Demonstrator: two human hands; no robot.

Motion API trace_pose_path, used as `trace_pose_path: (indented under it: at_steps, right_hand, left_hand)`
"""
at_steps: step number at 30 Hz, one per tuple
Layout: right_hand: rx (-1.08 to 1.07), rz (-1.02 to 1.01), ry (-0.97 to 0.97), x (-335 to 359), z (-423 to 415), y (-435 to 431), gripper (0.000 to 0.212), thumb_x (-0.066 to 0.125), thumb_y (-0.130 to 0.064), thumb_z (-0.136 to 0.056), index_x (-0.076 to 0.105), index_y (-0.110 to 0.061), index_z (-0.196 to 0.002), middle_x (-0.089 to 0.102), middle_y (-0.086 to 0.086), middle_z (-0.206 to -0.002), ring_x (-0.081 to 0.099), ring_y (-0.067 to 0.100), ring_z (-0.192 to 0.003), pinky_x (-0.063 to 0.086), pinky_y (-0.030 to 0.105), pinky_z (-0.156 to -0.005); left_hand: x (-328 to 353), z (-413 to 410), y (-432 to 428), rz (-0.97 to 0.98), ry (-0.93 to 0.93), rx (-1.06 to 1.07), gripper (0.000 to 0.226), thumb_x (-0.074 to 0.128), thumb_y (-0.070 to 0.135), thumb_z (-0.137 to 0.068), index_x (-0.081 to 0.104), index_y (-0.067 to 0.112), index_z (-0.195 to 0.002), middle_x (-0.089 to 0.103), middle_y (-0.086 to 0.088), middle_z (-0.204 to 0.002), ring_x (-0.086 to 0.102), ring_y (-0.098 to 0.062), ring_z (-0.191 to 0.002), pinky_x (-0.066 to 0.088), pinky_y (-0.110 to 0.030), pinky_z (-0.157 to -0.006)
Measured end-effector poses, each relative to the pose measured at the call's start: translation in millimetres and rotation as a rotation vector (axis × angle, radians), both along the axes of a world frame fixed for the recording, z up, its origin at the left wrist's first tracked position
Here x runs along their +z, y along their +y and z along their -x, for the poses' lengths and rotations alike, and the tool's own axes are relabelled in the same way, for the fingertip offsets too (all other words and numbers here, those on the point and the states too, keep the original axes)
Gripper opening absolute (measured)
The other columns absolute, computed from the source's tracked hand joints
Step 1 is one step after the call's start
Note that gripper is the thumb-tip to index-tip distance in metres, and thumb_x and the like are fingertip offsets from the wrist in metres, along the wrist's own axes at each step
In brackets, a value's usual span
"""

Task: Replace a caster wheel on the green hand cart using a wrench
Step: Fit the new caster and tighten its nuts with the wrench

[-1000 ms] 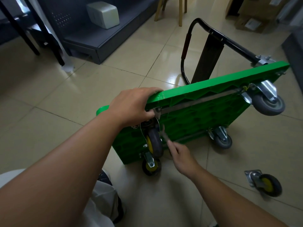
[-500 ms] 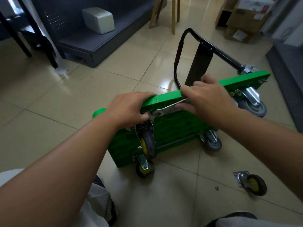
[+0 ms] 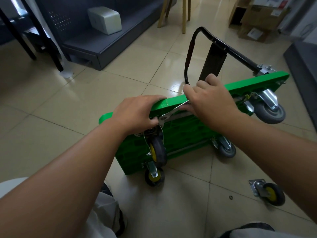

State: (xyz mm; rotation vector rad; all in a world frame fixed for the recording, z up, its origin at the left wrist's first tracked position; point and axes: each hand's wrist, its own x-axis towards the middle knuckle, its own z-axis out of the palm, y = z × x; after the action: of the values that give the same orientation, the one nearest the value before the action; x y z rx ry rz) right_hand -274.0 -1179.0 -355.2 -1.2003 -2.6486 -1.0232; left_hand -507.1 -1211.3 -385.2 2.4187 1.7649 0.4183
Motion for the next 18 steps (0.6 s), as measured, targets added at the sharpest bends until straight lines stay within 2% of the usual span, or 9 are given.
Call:
trace_pose_path:
  at_steps: [5,8,14,16,18]
  right_hand:
    - [0.010,-0.022,0.168,-21.5,-10.3,-2.5,0.046,0.056,-0.055,-0.093,0.057,-0.008,-0.097,0.067,0.009,-0.075,0.057,0.029,-0.069,0.037,0.041,-0.081]
    - [-0.093,0.078,0.422,-53.3,-18.1,-15.5,0.047,0.053,-0.058,-0.093,0.057,-0.011,-0.094,0.066,0.007,-0.072,0.057,0.024,-0.065,0.041,0.039,-0.080]
    - [-0.295,0.296,0.965,-125.8,-0.4,-47.6,0.042,0.050,-0.058,-0.093,0.047,-0.018,-0.085,0.057,0.000,-0.070,0.047,0.021,-0.062,0.034,0.036,-0.074]
    - [-0.310,0.323,1.064,-129.9,4.8,-50.0,0.040,0.052,-0.056,-0.093,0.047,-0.017,-0.084,0.055,-0.001,-0.071,0.042,0.019,-0.064,0.029,0.033,-0.074]
    - [-0.308,0.346,1.080,-127.4,5.2,-50.0,0.039,0.052,-0.056,-0.093,0.045,-0.019,-0.083,0.054,-0.002,-0.070,0.041,0.018,-0.064,0.026,0.031,-0.074]
  left_hand:
    - [0.2,0.2,0.4,0.010,0.006,0.002,0.069,0.066,0.041,-0.084,0.038,0.047,-0.147,0.065,0.012,-0.131,0.062,-0.024,-0.112,0.052,-0.038,-0.083]
    - [0.9,-0.5,-1.4,0.017,-0.006,0.000,0.068,0.066,0.042,-0.084,0.039,0.047,-0.147,0.064,0.013,-0.132,0.062,-0.024,-0.114,0.052,-0.040,-0.085]
    - [0.1,-0.7,-1.2,0.005,0.000,-0.008,0.069,0.067,0.040,-0.086,0.040,0.046,-0.148,0.063,0.012,-0.133,0.061,-0.022,-0.113,0.049,-0.037,-0.084]
    - [-0.4,-0.3,0.7,0.004,-0.003,-0.008,0.069,0.068,0.041,-0.085,0.040,0.045,-0.148,0.064,0.011,-0.132,0.061,-0.022,-0.113,0.049,-0.037,-0.083]
    - [-1.2,0.4,2.7,0.009,-0.005,-0.005,0.069,0.068,0.041,-0.085,0.040,0.045,-0.148,0.064,0.011,-0.131,0.061,-0.021,-0.112,0.050,-0.037,-0.082]
